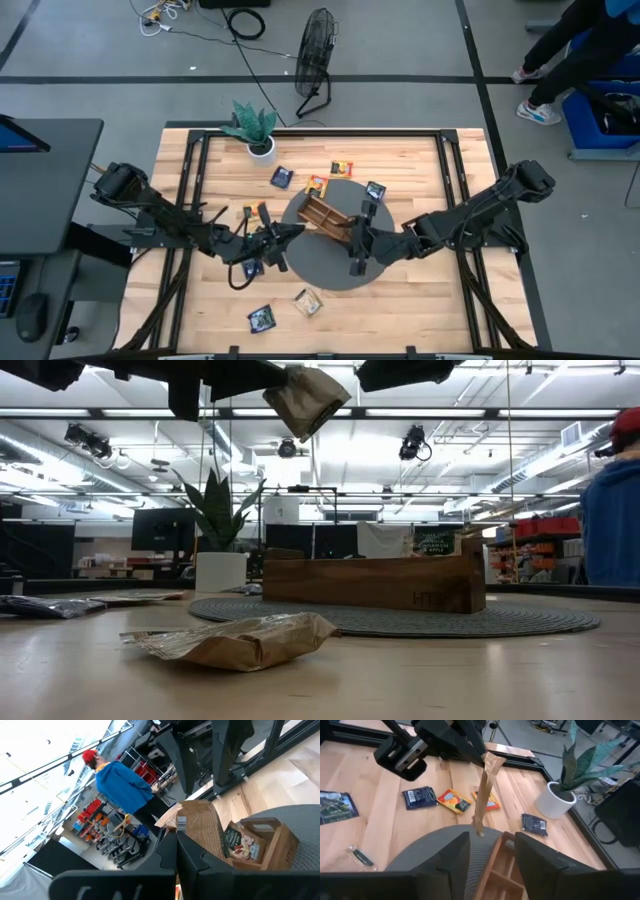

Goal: Pick & Place Tea
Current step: Put the brown tea bag into the right section of the wooden organizer

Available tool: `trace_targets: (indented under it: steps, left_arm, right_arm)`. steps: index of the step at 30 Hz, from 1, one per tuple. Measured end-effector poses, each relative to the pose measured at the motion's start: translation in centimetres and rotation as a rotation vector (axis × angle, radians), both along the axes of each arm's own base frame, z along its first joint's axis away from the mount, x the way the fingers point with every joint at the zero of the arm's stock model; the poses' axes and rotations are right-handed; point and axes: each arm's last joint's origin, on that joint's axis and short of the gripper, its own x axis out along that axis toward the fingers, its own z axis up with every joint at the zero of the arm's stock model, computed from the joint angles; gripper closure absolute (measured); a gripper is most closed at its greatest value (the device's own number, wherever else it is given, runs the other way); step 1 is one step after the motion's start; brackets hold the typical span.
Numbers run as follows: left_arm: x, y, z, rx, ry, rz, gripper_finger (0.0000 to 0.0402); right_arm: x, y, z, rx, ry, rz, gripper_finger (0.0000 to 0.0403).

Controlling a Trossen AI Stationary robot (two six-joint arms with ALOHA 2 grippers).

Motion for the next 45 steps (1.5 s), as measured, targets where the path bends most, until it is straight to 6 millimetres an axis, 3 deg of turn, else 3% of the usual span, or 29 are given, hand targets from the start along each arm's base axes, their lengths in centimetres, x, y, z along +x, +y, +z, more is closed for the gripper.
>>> trace_targets:
  steps: [19, 25, 31, 39, 45]
  left_arm:
    - [0.3, 0.6, 0.4, 0.000, -0.039, -0.018, 0.0400]
    - [0.3, 0.6, 0.5, -0.002, -0.044, -0.018, 0.0400]
    - [0.3, 0.6, 0.5, -0.021, -0.051, -0.025, 0.0400]
    - [0.3, 0.5, 0.4, -0.097, -0.073, -0.037, 0.0382]
    - [0.1, -0.1, -0.3, -0.180, -0.051, -0.047, 0.0358]
  right_arm:
    - [1.5, -1.9, -0.5, 0.049, 0.004, 0.022, 0.0254]
    - [1.6, -1.8, -0.4, 0.052, 0.000, 0.048, 0.0299]
    - [1.6, -1.8, -0.3, 0.041, -0.004, 0.066, 0.0391]
    - [1.3, -1.5, -0.5, -0.020, 0.015, 0.023, 0.0399]
    - [-0.1, -0.2, -1.4, -0.137, 0.116, -0.017, 0.0401]
